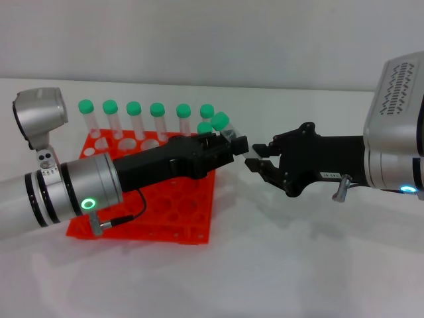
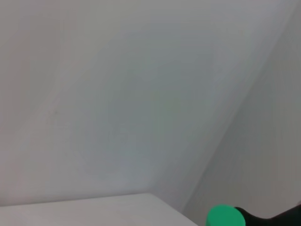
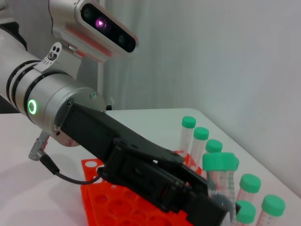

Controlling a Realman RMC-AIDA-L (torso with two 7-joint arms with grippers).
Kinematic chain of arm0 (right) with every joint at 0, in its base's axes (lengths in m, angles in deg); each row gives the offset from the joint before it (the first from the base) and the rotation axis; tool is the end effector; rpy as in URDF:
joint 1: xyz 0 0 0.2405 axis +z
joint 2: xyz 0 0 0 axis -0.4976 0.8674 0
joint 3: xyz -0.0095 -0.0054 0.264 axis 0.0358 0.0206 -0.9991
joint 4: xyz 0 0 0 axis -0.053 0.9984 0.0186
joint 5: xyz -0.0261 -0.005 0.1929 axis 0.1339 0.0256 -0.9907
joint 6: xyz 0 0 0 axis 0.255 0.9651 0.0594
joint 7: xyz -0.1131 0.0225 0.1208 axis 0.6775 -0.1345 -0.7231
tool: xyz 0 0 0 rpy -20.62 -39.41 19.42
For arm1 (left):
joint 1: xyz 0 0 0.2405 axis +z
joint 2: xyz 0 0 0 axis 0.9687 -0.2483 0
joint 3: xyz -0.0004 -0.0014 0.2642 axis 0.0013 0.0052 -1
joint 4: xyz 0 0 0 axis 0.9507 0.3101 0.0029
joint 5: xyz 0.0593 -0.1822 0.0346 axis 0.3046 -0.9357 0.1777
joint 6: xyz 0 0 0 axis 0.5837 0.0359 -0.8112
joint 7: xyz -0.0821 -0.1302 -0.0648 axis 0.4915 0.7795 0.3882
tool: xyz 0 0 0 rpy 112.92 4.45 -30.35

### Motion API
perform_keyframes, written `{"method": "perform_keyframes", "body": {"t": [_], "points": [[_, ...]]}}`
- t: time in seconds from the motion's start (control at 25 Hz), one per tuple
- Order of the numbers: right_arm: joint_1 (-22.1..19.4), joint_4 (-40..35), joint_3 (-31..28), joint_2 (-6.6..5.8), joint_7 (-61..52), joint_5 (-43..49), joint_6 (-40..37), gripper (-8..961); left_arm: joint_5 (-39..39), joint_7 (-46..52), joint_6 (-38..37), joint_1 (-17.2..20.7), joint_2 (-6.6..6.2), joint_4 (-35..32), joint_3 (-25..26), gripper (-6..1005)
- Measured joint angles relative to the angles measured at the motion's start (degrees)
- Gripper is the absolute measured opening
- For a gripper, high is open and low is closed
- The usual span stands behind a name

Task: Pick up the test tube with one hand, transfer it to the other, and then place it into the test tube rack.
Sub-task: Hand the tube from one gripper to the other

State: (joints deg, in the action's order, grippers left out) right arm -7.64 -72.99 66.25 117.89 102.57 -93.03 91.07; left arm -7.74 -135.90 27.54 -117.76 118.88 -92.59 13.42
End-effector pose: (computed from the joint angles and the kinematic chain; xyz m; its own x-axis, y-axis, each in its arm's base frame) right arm 0.1365 0.3490 -0.0448 0.9581 -0.0407 -0.2835 -0.1560 -0.9043 -0.3974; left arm -0.1951 0.3551 -0.0578 0.5044 0.4630 0.7289 0.5975 -0.7965 0.0925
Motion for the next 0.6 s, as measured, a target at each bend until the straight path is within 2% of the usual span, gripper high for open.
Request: {"method": "perform_keyframes", "body": {"t": [0.12, 0.24, 0.44, 0.6], "points": [[-0.2, 0.1, 0.0, -0.02, 0.0, 0.0, 0.0, 324, -0.4, -0.2, 0.0, 0.0, 0.05, 0.0, -0.1, 453], [-0.2, 0.4, 0.0, -0.02, 0.1, -0.1, -0.1, 328, -0.7, -0.9, 0.2, 0.2, 0.07, 0.0, -0.2, 270], [-0.4, 0.6, 0.0, -0.02, 0.2, -0.3, -0.2, 336, -0.7, -1.5, 0.5, 0.6, 0.08, 0.0, -0.1, 195], [0.0, 1.1, 0.4, -0.17, 0.1, -0.2, 0.1, 342, -0.6, -1.5, 0.6, 0.7, 0.08, 0.0, -0.1, 195]]}}
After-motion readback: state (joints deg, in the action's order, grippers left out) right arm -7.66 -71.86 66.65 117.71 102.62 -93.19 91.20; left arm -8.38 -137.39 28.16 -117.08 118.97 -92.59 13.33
